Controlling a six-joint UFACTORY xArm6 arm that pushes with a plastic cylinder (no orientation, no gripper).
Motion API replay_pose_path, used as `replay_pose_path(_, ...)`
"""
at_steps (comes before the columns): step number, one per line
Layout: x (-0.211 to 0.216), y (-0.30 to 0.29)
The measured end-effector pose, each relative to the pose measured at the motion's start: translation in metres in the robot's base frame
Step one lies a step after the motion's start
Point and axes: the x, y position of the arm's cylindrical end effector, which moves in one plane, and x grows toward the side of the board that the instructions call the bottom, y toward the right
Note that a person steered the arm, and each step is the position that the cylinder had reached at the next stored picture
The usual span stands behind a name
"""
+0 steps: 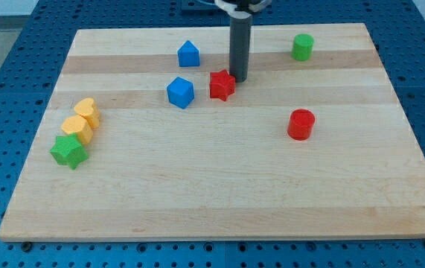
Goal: Slightly move the blue triangle to the top
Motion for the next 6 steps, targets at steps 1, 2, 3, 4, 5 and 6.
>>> replay_pose_path(1,0.000,-0.015)
replay_pose_path(2,0.000,-0.030)
replay_pose_path(3,0.001,-0.036)
replay_pose_path(4,-0.022,-0.034)
replay_pose_path(5,-0.055,-0.076)
replay_pose_path(6,-0.061,-0.112)
